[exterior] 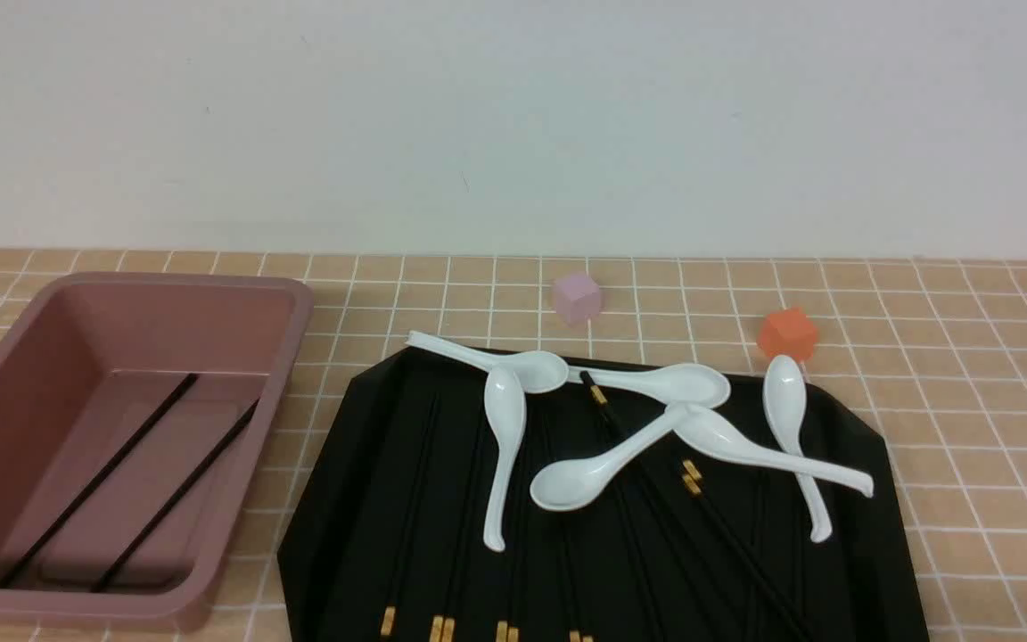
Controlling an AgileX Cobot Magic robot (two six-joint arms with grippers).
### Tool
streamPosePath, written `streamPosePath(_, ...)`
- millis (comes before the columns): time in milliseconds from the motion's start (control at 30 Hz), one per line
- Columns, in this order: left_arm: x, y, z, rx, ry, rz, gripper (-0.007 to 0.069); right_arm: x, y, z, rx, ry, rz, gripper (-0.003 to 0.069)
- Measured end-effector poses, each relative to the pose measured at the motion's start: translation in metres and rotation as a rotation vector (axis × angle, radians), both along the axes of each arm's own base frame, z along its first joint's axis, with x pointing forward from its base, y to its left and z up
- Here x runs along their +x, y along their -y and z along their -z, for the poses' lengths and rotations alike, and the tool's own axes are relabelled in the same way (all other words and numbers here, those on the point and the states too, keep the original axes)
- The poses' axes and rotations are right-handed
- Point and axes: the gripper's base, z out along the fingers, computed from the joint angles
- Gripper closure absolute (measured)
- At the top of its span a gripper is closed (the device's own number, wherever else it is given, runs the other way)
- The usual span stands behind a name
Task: On brown tablecloth take chopsticks from black tray and put them in box.
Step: 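Reach over to the black tray and grasp a pair of chopsticks with the left gripper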
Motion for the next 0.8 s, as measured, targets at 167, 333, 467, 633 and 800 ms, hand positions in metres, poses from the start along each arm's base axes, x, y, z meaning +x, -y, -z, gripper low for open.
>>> streamPosePath(167,0.0000,0.0000,0.0000,0.000,0.000,0.000,0.0547,0.0000,0.0000,0.0000,0.000,0.000,0.000,0.0419)
streamPosePath(333,0.0000,0.0000,0.0000,0.000,0.000,0.000,0.0540,0.0000,0.0000,0.0000,0.000,0.000,0.000,0.0419)
streamPosePath(467,0.0000,0.0000,0.0000,0.000,0.000,0.000,0.0534,0.0000,0.0000,0.0000,0.000,0.000,0.000,0.0419)
streamPosePath(633,0.0000,0.0000,0.0000,0.000,0.000,0.000,0.0531,0.0000,0.0000,0.0000,0.000,0.000,0.000,0.0419)
streamPosePath(800,0.0000,0.0000,0.0000,0.000,0.000,0.000,0.0530,0.0000,0.0000,0.0000,0.000,0.000,0.000,0.0419)
